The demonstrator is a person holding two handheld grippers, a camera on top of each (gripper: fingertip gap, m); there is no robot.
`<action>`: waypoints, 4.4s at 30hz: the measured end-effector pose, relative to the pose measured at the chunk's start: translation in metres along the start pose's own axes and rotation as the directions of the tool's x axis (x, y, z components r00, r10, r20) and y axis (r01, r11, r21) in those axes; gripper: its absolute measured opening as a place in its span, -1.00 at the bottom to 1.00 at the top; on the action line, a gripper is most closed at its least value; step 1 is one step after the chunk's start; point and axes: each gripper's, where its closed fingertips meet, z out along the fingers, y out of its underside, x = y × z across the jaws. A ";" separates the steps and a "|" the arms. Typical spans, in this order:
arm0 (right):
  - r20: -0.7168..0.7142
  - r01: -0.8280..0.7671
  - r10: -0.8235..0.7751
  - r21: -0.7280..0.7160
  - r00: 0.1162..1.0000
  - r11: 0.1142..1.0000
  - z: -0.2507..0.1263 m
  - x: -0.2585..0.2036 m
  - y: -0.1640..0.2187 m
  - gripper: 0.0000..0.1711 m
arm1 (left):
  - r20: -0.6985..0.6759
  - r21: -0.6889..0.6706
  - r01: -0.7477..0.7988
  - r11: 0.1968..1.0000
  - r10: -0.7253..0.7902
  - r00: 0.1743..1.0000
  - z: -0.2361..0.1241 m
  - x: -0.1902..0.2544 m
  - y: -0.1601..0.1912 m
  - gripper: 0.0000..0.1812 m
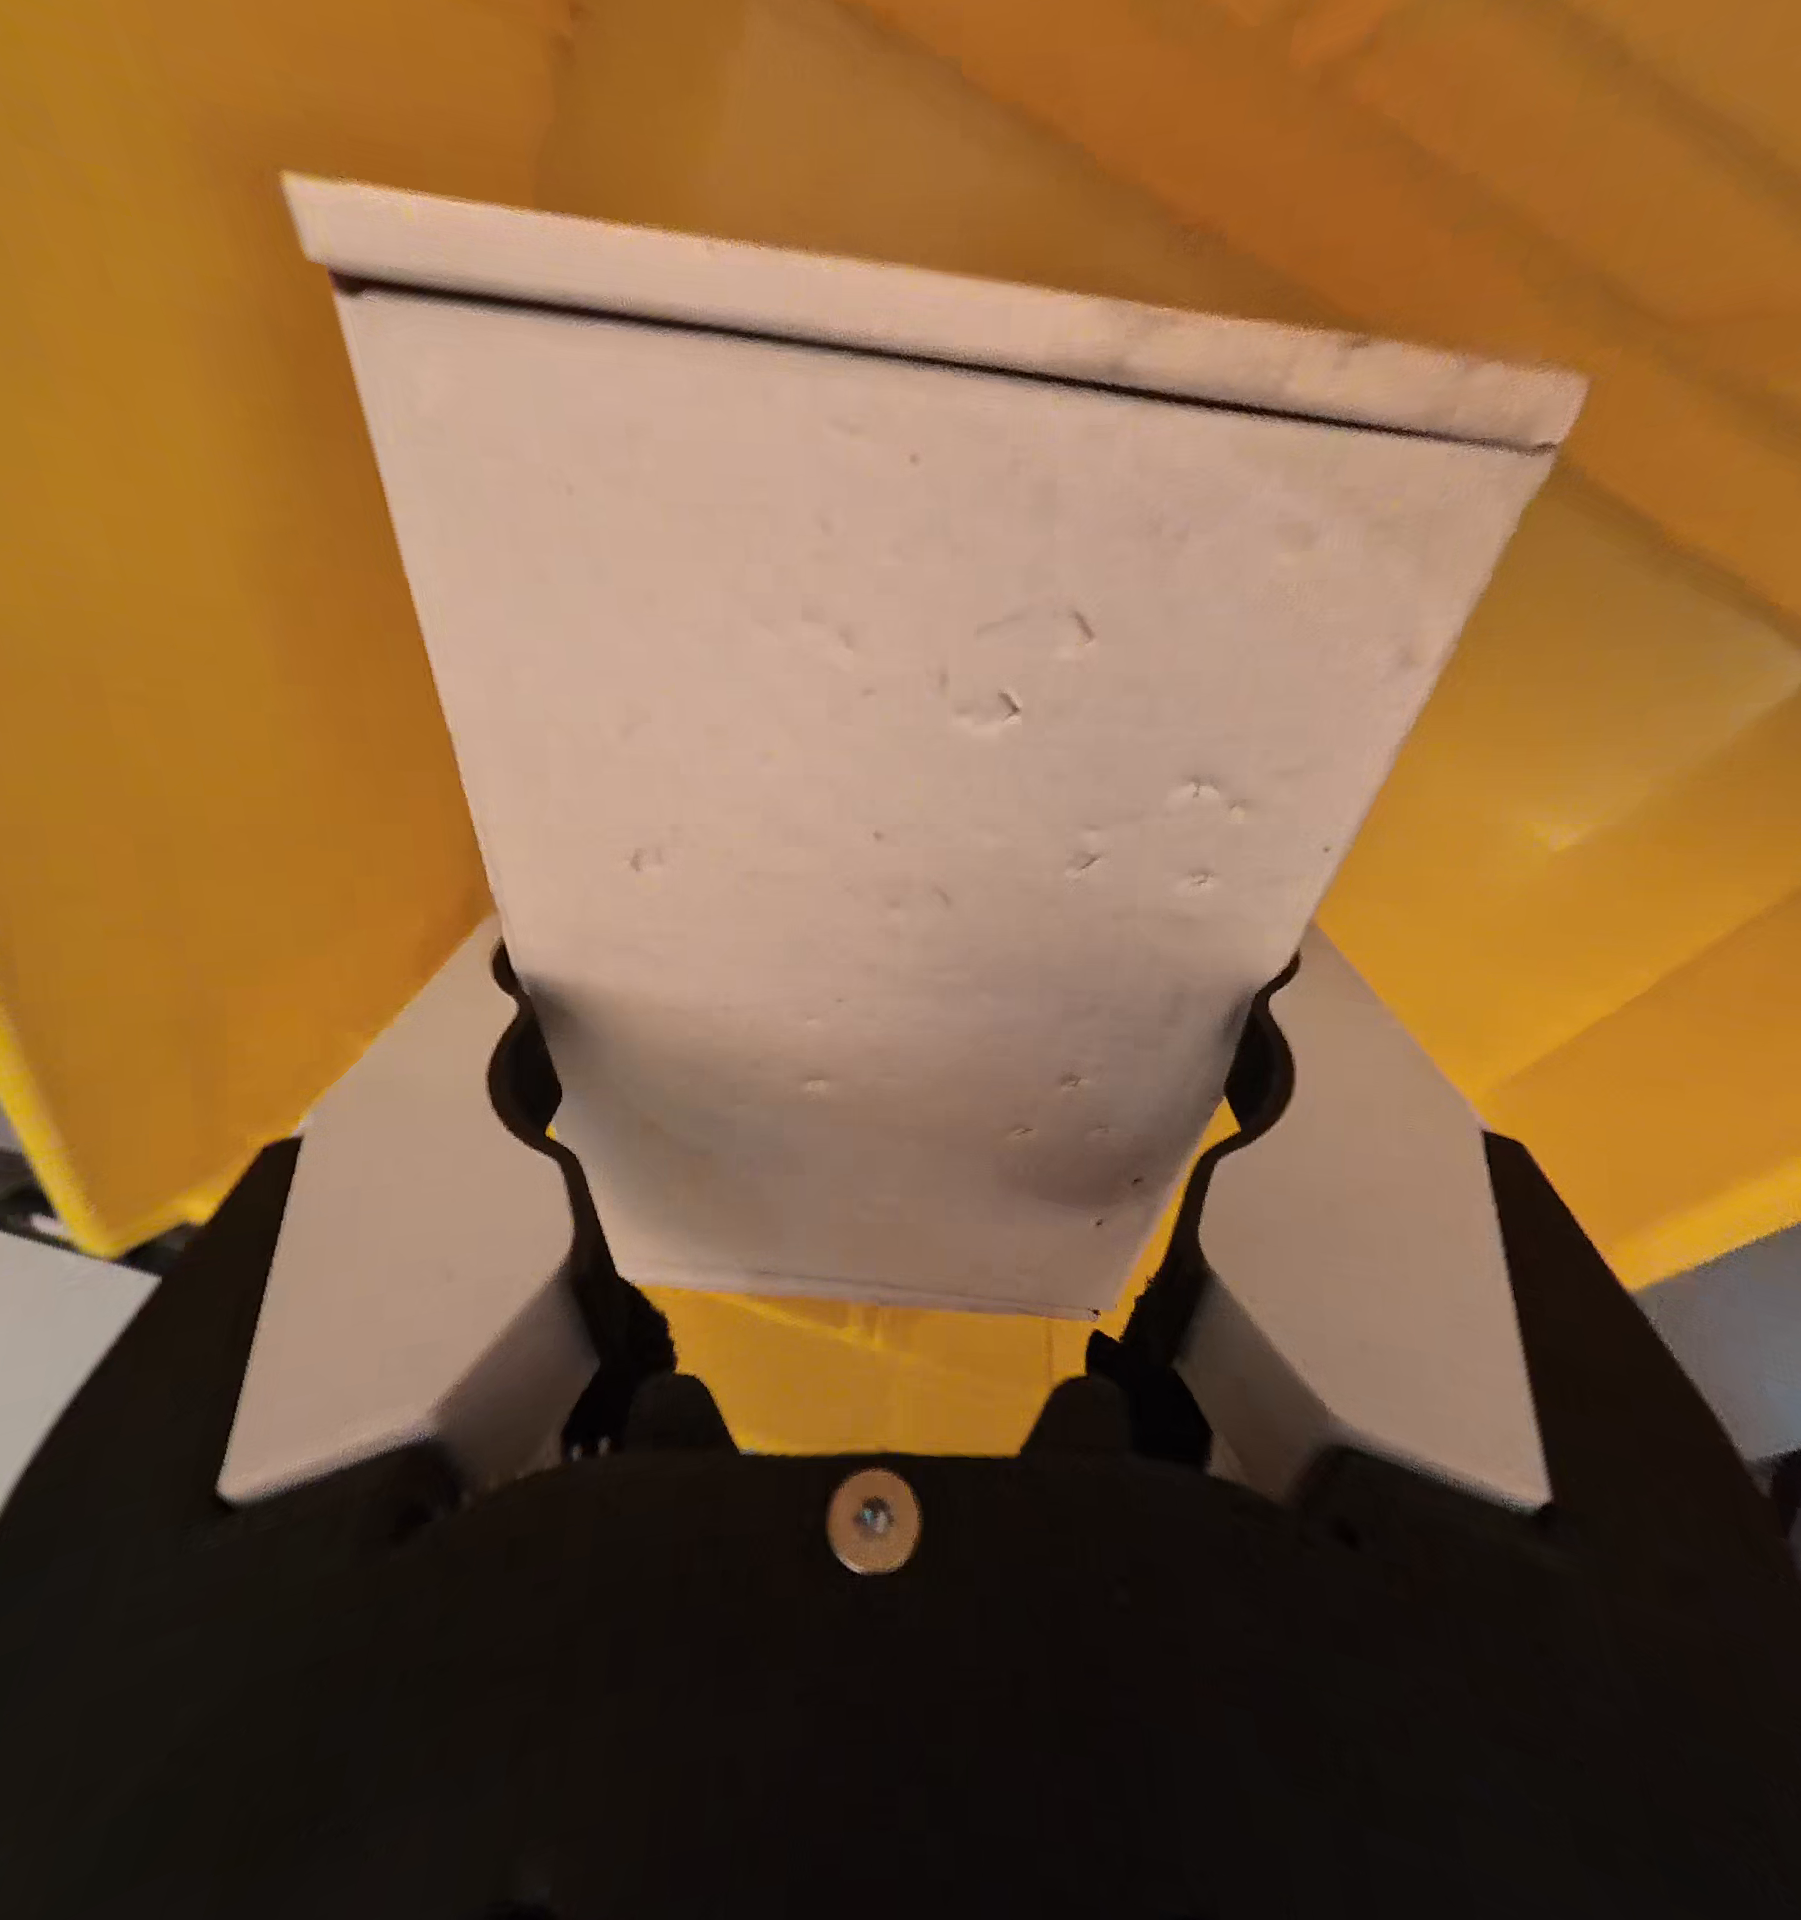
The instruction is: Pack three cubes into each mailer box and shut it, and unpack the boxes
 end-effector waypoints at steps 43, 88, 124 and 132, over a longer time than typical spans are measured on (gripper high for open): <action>0.452 0.288 -0.208 -0.116 0.868 0.951 -0.031 -0.270 0.061 -0.04 | -0.183 0.011 -0.414 0.910 0.409 0.894 -0.039 0.194 -0.227 0.45; 0.452 0.445 -0.283 -0.307 0.846 0.841 -0.026 -0.250 0.104 -0.20 | 0.416 0.770 -0.406 0.492 0.095 0.905 -0.064 0.241 -0.246 0.28; 0.519 0.282 -0.066 -0.349 0.852 0.894 -0.041 -0.252 0.098 -0.12 | 0.479 0.790 -0.472 0.392 0.088 0.874 -0.063 0.250 -0.247 -0.01; 0.434 0.352 -0.250 -0.173 0.865 0.920 -0.027 -0.266 0.057 0.03 | 0.455 0.797 -0.447 0.406 0.084 0.886 -0.063 0.249 -0.247 -0.03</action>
